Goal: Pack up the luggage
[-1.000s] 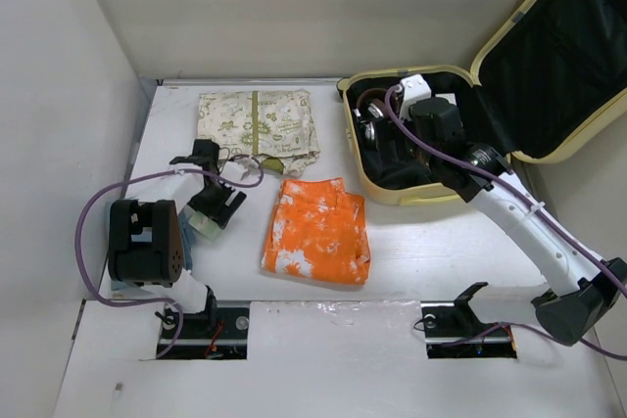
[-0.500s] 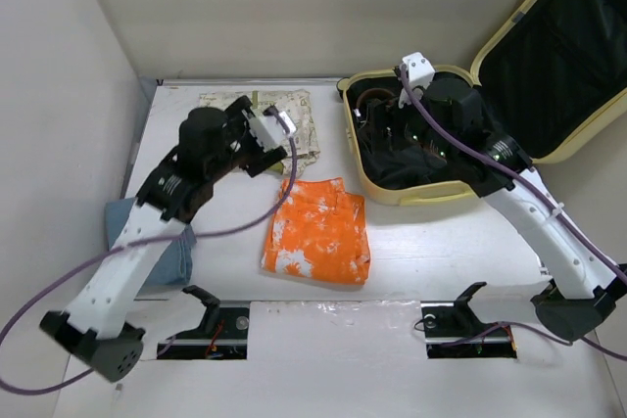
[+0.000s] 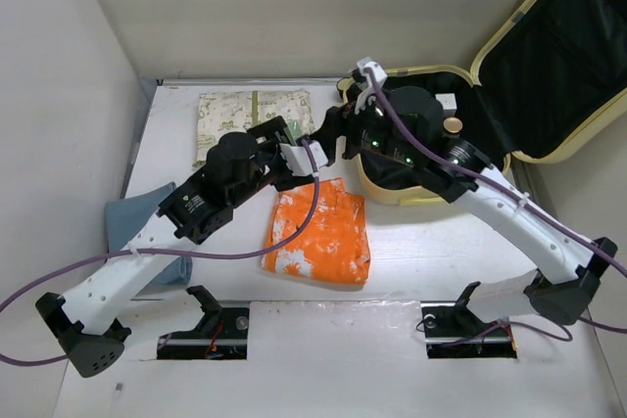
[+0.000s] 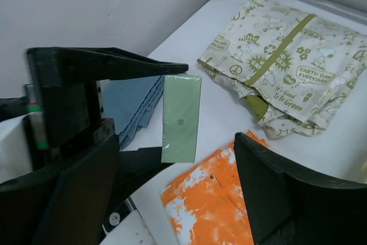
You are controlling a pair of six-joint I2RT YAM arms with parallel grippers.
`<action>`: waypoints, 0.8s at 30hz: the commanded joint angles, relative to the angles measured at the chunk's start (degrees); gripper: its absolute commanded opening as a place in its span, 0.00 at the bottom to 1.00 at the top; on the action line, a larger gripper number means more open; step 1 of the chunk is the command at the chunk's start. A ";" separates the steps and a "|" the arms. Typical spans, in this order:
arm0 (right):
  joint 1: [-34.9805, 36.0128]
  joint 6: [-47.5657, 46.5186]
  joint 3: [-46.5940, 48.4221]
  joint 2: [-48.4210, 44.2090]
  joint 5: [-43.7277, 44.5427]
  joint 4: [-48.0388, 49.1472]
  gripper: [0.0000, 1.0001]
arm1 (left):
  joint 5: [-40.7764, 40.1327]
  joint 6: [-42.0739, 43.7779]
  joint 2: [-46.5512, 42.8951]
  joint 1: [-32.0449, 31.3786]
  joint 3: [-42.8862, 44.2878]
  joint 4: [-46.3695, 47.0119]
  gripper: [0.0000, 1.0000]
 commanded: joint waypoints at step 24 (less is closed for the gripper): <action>-1.15 4.87 -0.87 7.93 -2.02 8.98 0.00 | 0.72 -4.82 -1.40 -0.67 1.77 2.65 0.97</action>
